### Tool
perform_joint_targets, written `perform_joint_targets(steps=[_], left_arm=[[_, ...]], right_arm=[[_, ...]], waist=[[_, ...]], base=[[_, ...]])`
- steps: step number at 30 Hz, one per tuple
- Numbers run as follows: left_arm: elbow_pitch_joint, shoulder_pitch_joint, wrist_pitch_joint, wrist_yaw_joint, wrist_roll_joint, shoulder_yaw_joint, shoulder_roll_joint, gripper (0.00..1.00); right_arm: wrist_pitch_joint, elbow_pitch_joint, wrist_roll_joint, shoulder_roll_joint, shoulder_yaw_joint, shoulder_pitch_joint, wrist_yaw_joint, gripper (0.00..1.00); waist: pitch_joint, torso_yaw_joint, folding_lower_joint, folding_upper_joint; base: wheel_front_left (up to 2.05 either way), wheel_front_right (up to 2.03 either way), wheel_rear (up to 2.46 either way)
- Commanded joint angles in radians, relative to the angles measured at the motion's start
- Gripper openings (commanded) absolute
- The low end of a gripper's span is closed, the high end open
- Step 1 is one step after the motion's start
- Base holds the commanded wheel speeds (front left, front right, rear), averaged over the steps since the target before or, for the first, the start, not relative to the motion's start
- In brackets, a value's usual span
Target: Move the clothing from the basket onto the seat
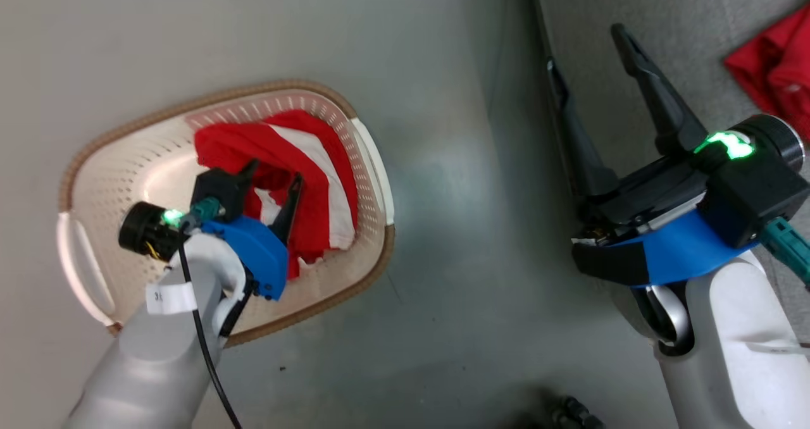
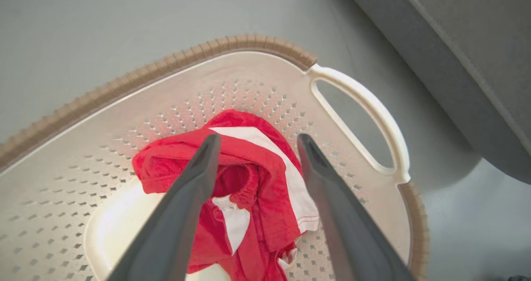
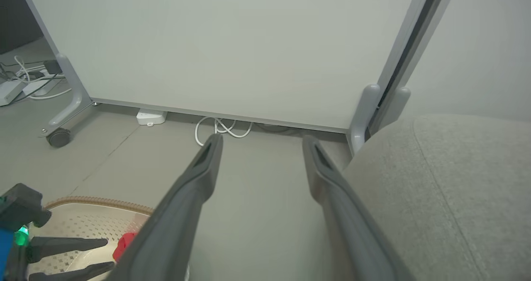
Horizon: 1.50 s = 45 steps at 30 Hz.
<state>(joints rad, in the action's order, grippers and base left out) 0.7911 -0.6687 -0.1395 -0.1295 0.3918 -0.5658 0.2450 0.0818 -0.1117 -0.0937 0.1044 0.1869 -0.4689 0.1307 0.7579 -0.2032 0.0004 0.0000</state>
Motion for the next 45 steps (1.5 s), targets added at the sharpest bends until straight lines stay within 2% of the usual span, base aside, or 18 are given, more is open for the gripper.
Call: perform_joint_targets(steps=[1,6,13,21,22,23,24,45], left_arm=[[0.026,-0.053,-0.003,-0.001,0.004,-0.011,0.014,1.0],[0.13,-0.14,0.006,-0.001,-0.005,-0.065,0.029,1.0],[0.239,-0.213,-0.007,-0.001,-0.011,-0.142,0.013,1.0],[0.368,-0.282,-0.012,0.002,-0.036,-0.18,-0.003,1.0],[0.382,-0.288,-0.009,0.002,-0.037,-0.184,-0.004,0.45],[0.392,-0.291,-0.008,0.001,-0.037,-0.188,-0.008,0.09],[0.401,-0.292,-0.01,0.001,-0.034,-0.19,-0.014,0.0],[0.452,-0.297,-0.011,-0.001,0.042,-0.237,-0.039,0.0]], right_arm=[[0.003,-0.018,0.006,-0.006,0.013,-0.029,0.0,1.0],[0.017,-0.04,0.013,-0.02,0.044,-0.05,0.0,1.0],[0.017,-0.063,0.017,-0.037,0.051,-0.018,0.0,1.0],[0.005,-0.097,0.024,-0.046,0.041,0.026,0.0,1.0],[0.007,-0.098,0.022,-0.046,0.042,0.027,0.0,1.0],[0.009,-0.097,0.021,-0.047,0.042,0.029,0.0,1.0],[0.01,-0.096,0.019,-0.048,0.042,0.031,0.0,1.0],[0.027,-0.062,0.011,-0.055,0.051,0.001,0.0,1.0]], waist=[[0.125,-0.044,-0.0004,0.0],[0.196,-0.058,-0.0004,0.0],[0.221,-0.049,-0.0004,0.0],[0.236,-0.05,-0.0004,0.0],[0.236,-0.051,-0.0004,0.0],[0.236,-0.052,-0.0004,0.0],[0.235,-0.053,-0.0004,0.0],[0.202,-0.063,-0.0004,0.0]], base=[[0.0,0.0,0.0],[0.0,0.0,0.0],[0.0,0.0,0.0],[0.0,0.0,0.0],[0.0,0.0,0.0],[0.0,0.0,0.0],[0.0,0.0,0.0],[0.0,0.0,0.0]])
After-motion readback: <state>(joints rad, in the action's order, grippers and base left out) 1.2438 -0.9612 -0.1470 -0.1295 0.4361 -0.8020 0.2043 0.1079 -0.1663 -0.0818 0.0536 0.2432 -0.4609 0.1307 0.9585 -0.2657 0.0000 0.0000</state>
